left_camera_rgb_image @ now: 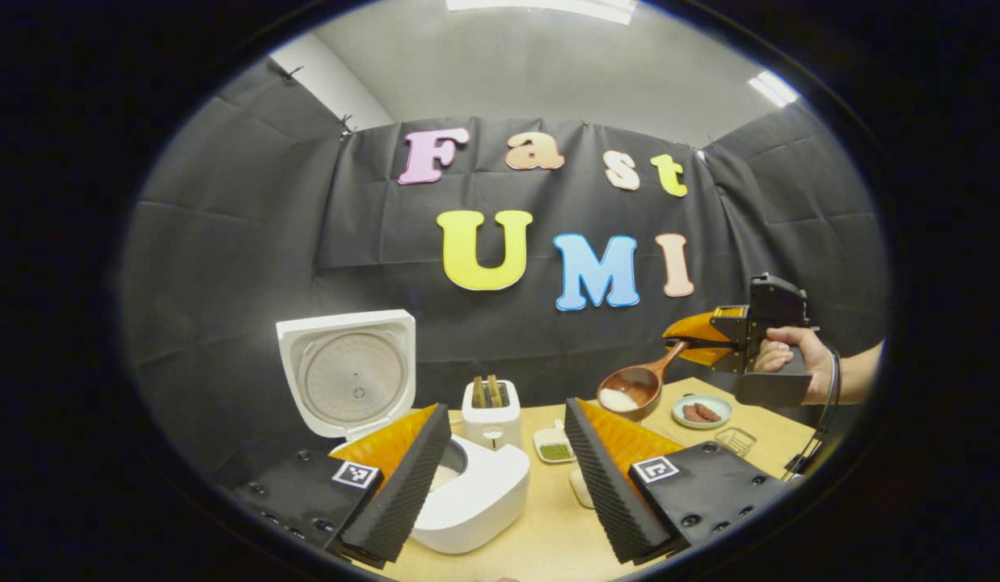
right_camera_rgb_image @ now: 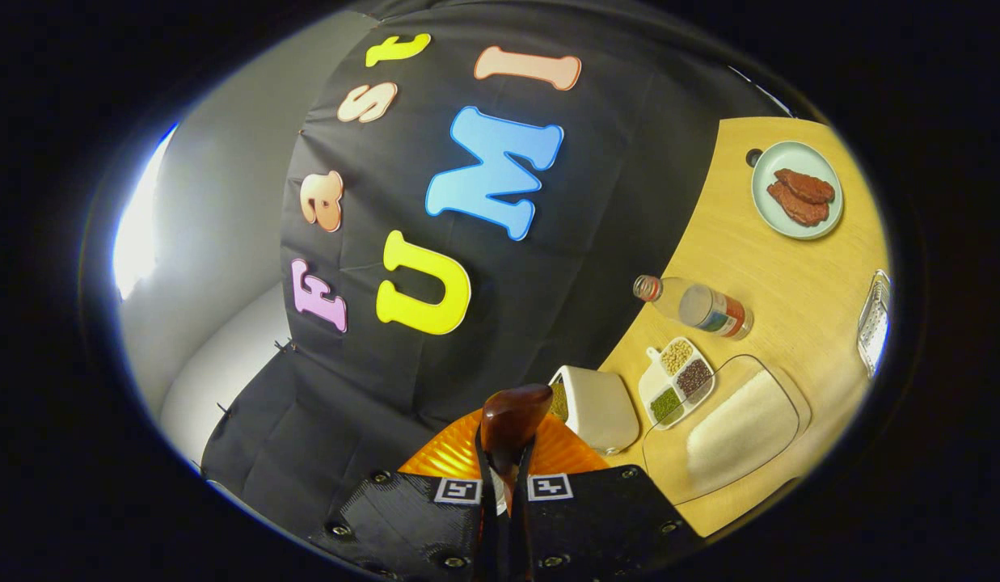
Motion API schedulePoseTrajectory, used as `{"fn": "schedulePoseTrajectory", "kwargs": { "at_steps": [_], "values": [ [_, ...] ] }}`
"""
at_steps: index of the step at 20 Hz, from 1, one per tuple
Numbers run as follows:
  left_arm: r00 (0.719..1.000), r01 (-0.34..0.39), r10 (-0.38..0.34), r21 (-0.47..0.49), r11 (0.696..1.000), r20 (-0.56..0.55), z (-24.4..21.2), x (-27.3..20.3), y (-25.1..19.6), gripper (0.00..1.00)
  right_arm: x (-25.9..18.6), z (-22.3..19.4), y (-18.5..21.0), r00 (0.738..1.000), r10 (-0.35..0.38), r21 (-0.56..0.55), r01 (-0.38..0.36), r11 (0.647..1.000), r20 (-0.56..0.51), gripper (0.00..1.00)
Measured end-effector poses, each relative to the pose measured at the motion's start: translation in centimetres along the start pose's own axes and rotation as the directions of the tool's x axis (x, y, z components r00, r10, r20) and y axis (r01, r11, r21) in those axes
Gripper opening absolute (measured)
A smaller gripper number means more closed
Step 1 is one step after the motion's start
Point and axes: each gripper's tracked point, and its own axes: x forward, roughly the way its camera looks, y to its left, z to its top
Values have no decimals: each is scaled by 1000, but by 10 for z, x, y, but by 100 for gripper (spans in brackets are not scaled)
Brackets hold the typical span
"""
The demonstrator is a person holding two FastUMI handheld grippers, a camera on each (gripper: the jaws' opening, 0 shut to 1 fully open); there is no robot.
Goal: Close the left gripper, press the button to open the rice cooker; take a wooden spoon from the chopstick holder with the right hand, scoop a spoonful of rice and pour it into the rice cooker, then put the wooden spoon back into the chopstick holder.
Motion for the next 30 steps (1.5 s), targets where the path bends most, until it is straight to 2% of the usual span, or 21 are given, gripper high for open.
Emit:
{"fn": "schedulePoseTrajectory", "kwargs": {
  "at_steps": [1,2,4,5,6,7,9,10,11,14,19,20,21,22,25,26,27,28,29,30],
  "values": [
    [1000,-6,6,-3,1000,2,0,-1,4,93,6,-5,5,1000,6,-4,-6,1000,-10,6],
    [1000,-13,13,-5,1000,3,-1,-4,10,98,10,-11,11,1000,11,-16,-11,1000,-22,6],
    [1000,-23,23,-2,1000,1,-6,-10,19,99,23,-26,18,999,11,-50,-13,999,-49,6],
    [1000,-24,24,1,1000,4,-7,-13,22,98,30,-33,22,998,11,-64,-15,998,-62,6],
    [1000,-22,22,4,1000,2,-11,-17,23,94,37,-42,26,997,13,-74,-19,997,-76,6],
    [1000,-23,23,8,1000,-1,-13,-19,26,98,46,-49,30,996,18,-82,-25,996,-87,6],
    [999,-32,32,15,999,-8,-16,-23,36,98,63,-63,37,994,28,-106,-39,994,-109,6],
    [999,-38,38,10,999,-7,-17,-24,40,94,69,-71,40,992,32,-120,-46,992,-119,6],
    [999,-41,41,1,999,-7,-17,-25,43,98,76,-77,44,991,34,-133,-51,990,-128,6],
    [999,-54,54,-1,999,-4,-17,-31,54,98,97,-98,52,988,50,-161,-74,984,-149,6],
    [997,-78,77,-10,997,-7,-20,-37,67,99,128,-128,58,978,35,-222,-82,972,-207,6],
    [996,-83,83,-14,996,-7,-20,-38,70,94,135,-134,59,975,34,-233,-86,969,-218,6],
    [996,-90,90,-15,996,-9,-21,-39,72,98,142,-139,61,973,33,-244,-89,966,-227,6],
    [995,-99,99,-13,995,-11,-25,-40,74,98,149,-144,63,971,34,-250,-95,963,-238,6],
    [992,-126,126,-18,992,-10,-24,-41,77,98,170,-162,69,963,34,-289,-114,951,-269,6],
    [992,-129,129,-21,991,-7,-24,-42,76,94,177,-169,72,960,29,-309,-118,944,-280,6],
    [991,-131,131,-22,991,-6,-25,-42,75,98,183,-177,75,956,25,-327,-124,937,-291,6],
    [991,-132,132,-23,991,-10,-26,-42,75,94,189,-185,77,952,19,-345,-129,930,-305,6],
    [991,-134,134,-24,991,-10,-26,-43,75,98,195,-193,79,948,17,-364,-138,921,-318,6],
    [991,-136,136,-23,990,-7,-26,-45,76,94,199,-202,81,943,16,-381,-149,912,-332,6]
  ]
}}
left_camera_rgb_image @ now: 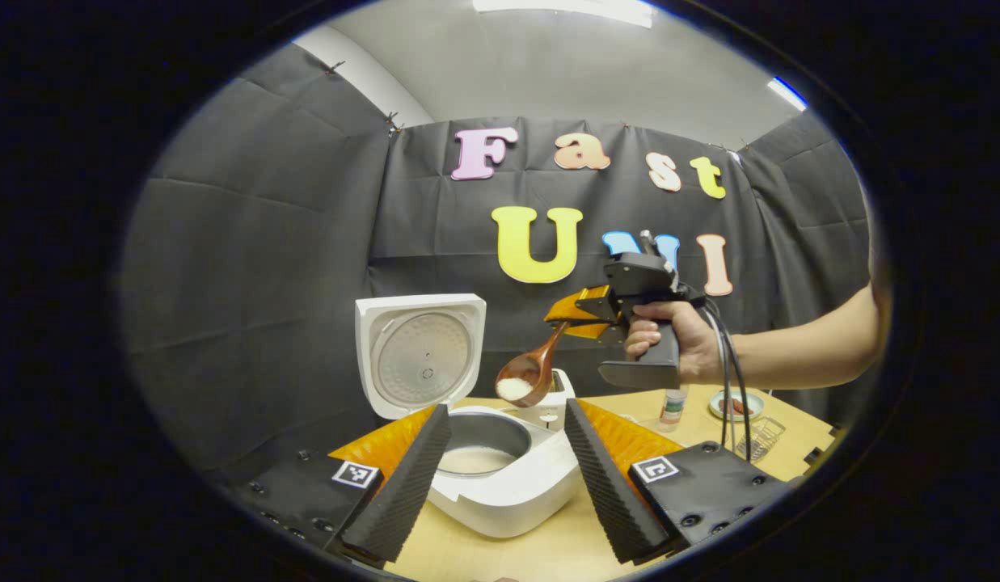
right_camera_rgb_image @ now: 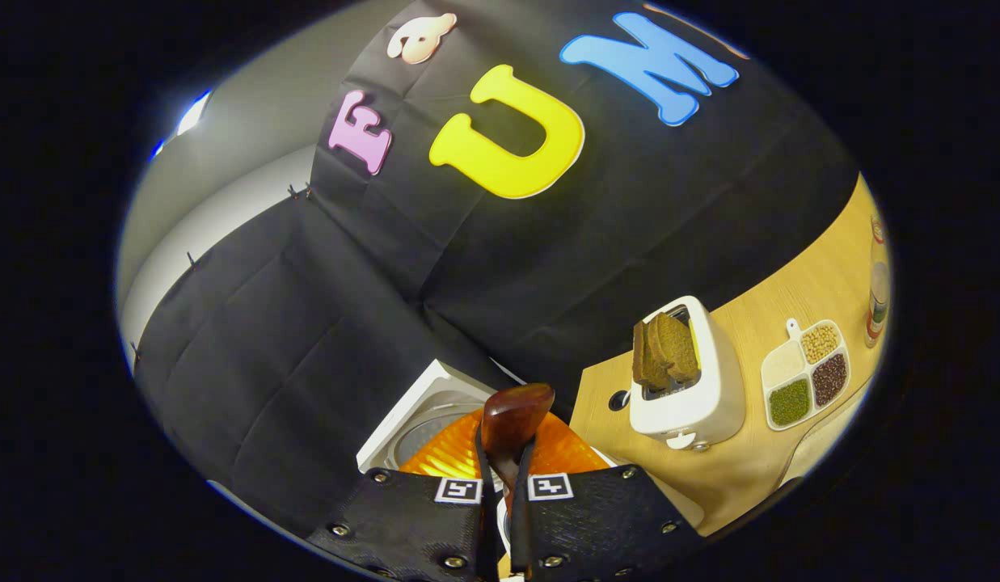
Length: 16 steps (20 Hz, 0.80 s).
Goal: Close the left gripper, press the button to open the rice cooker; take a wooden spoon from the chopstick holder with the right hand, scoop a spoonful of rice and pour it into the rice cooker, then put the wooden spoon back into the chopstick holder.
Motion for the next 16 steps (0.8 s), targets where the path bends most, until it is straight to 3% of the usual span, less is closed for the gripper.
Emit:
{"fn": "schedulePoseTrajectory", "kwargs": {
  "at_steps": [2,4,5,9,13,16],
  "values": [
    [1000,-9,9,1,1000,-2,-3,-1,4,98,14,-12,7,1000,-2,-72,0,997,-28,6],
    [1000,-27,27,-4,1000,-5,-4,-3,9,94,26,-27,8,998,-24,-172,13,985,-59,6],
    [999,-36,36,-11,999,-3,-4,-4,12,100,31,-36,8,996,-35,-224,17,974,-78,6],
    [998,-58,58,-24,998,2,-3,-13,19,98,53,-61,16,988,-73,-427,8,904,-136,6],
    [997,-76,76,-39,996,-6,-9,-16,28,98,61,-82,36,983,-72,-625,-51,779,-169,6],
    [996,-84,84,-39,996,-7,-10,-20,32,94,63,-101,50,977,-66,-764,-117,634,-204,6]
  ]
}}
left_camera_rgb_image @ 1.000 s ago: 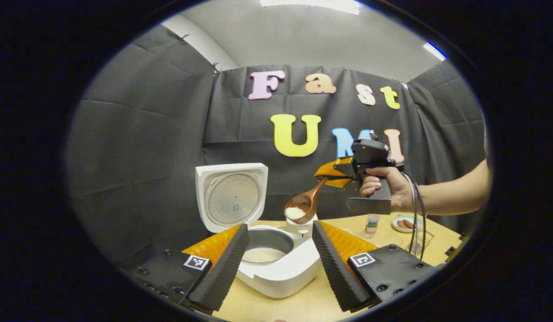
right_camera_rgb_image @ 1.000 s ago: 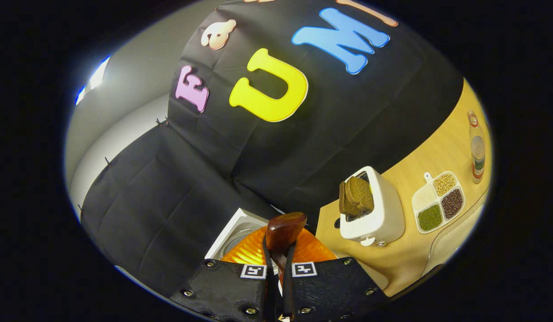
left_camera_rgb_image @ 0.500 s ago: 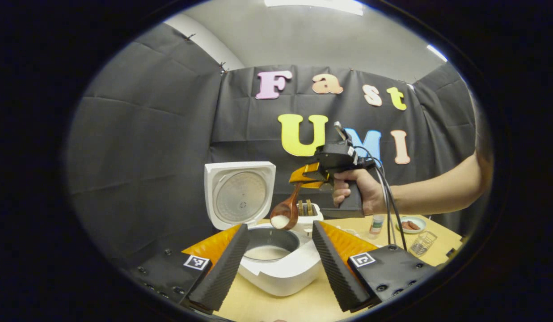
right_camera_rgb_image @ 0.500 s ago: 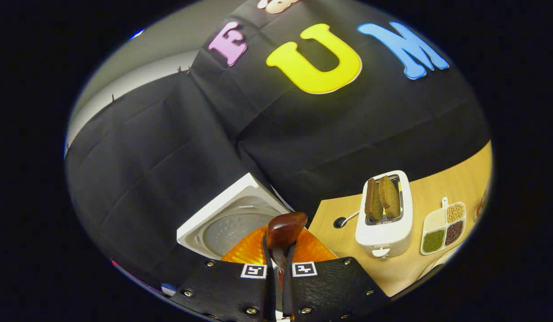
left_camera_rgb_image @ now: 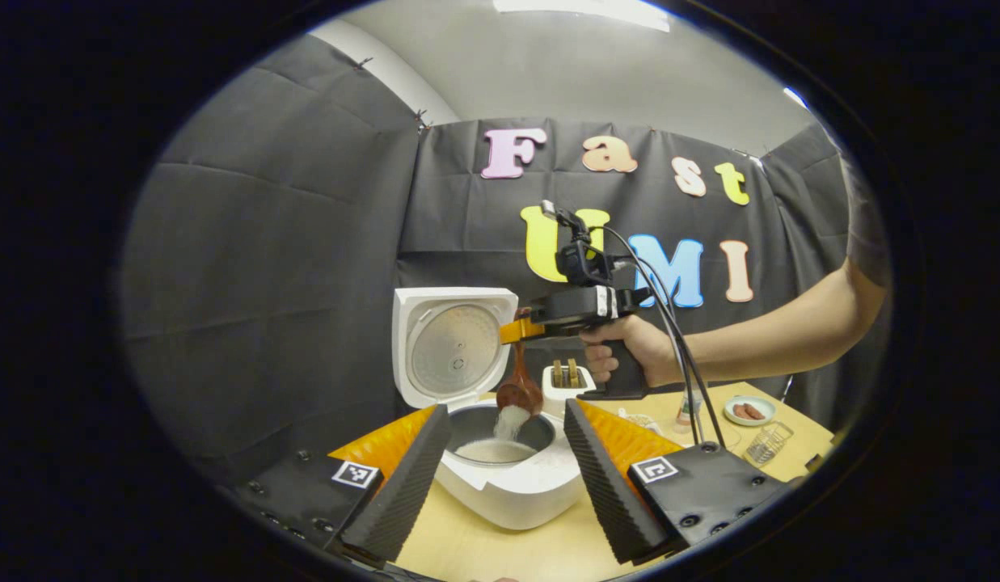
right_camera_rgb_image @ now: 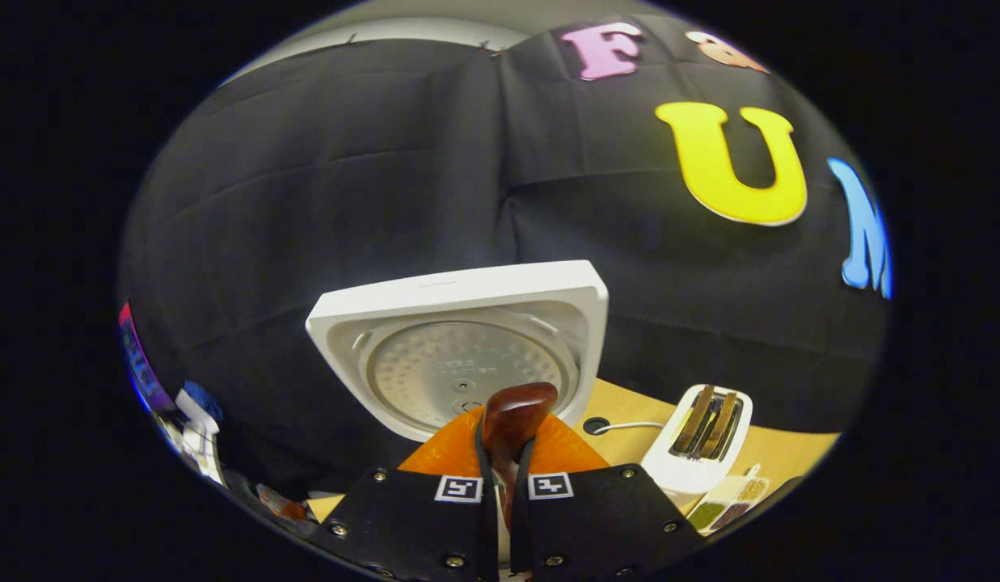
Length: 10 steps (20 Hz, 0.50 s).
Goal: Close the left gripper, press the button to open the rice cooker; take a wooden spoon from the chopstick holder with the right hand, scoop a spoonful of rice and pour it into the rice cooker, then put the wooden spoon back into the chopstick holder.
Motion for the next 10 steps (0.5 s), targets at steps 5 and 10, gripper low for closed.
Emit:
{"fn": "schedulePoseTrajectory", "kwargs": {
  "at_steps": [5,10],
  "values": [
    [1000,-27,28,-10,1000,2,0,-7,5,94,8,-6,36,998,52,-277,-63,959,-47,6],
    [999,-54,54,-5,999,-3,-1,-13,7,98,13,-11,53,995,86,-376,-102,921,-59,6]
  ]
}}
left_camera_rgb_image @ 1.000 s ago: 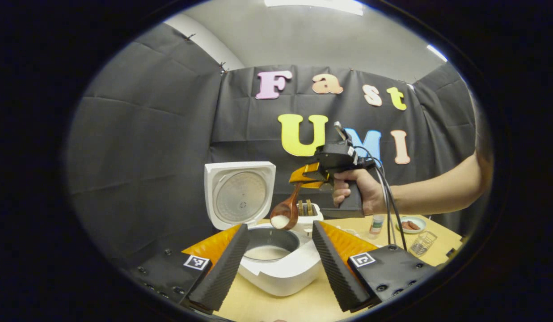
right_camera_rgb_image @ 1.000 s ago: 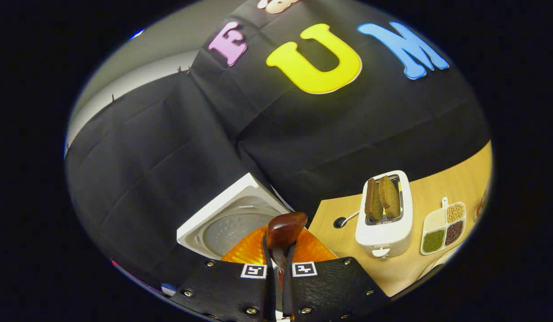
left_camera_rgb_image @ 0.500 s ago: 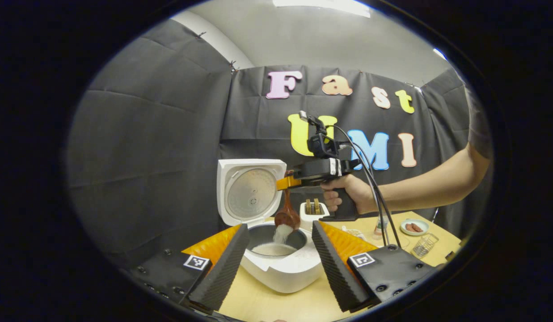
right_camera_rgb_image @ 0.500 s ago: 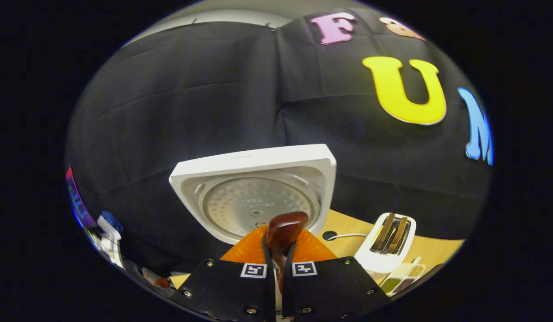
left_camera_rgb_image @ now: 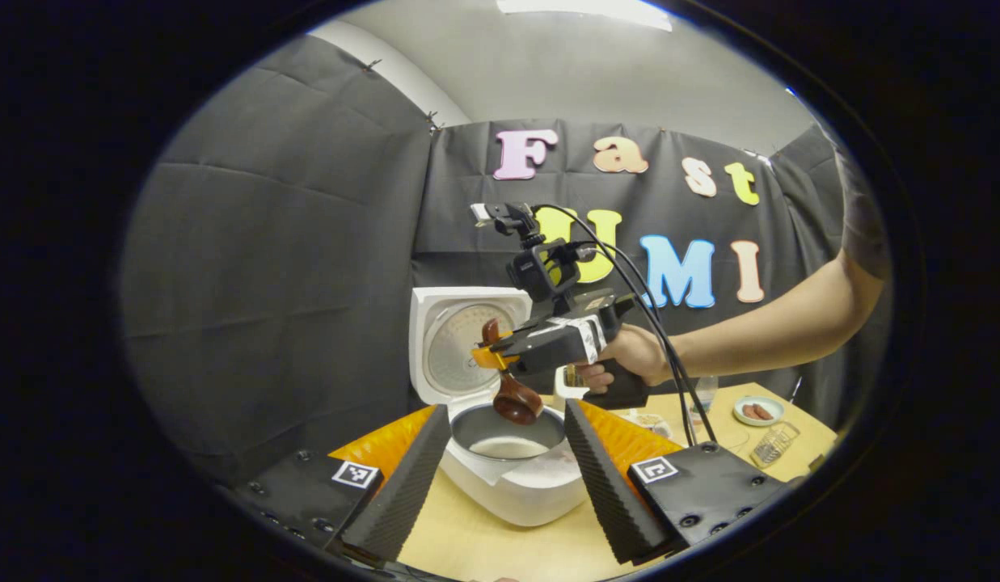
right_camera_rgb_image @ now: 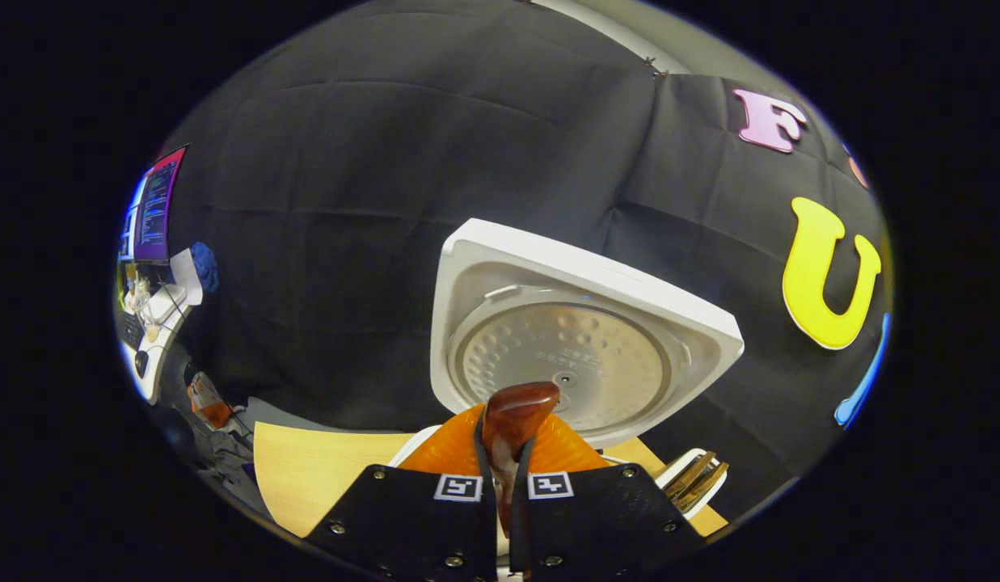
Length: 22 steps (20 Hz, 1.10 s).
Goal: Close the left gripper, press the button to open the rice cooker; take a wooden spoon from the chopstick holder with the right hand, scoop a spoonful of rice and pour it into the rice cooker, then put the wooden spoon back into the chopstick holder.
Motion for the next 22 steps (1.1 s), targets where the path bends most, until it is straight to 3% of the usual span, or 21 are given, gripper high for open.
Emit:
{"fn": "schedulePoseTrajectory", "kwargs": {
  "at_steps": [5,8,9,12,14,16,20,22],
  "values": [
    [1000,0,0,-8,1000,1,0,-1,0,98,-10,4,-14,999,-3,96,0,995,37,7],
    [1000,27,-27,-12,1000,-2,-2,-2,-2,98,-28,7,-43,997,-27,283,5,959,74,7],
    [999,36,-36,-19,999,-7,-3,-2,-2,94,-35,6,-53,996,-35,350,5,937,80,7],
    [998,55,-55,-32,998,-13,-1,-2,-4,98,-57,4,-82,991,-72,537,1,844,111,6],
    [997,72,-72,-34,997,-15,1,-3,-8,94,-79,-3,-102,985,-105,656,-12,755,139,6],
    [995,95,-95,-28,995,-16,5,-4,-15,99,-98,-4,-121,976,-141,754,-35,655,168,6],
    [990,141,-141,-9,990,-13,7,18,-55,96,-138,-9,-153,955,-208,873,-88,481,211,6],
    [986,165,-165,3,986,-9,12,17,-68,95,-160,-19,-167,942,-254,899,-96,427,221,6]
  ]
}}
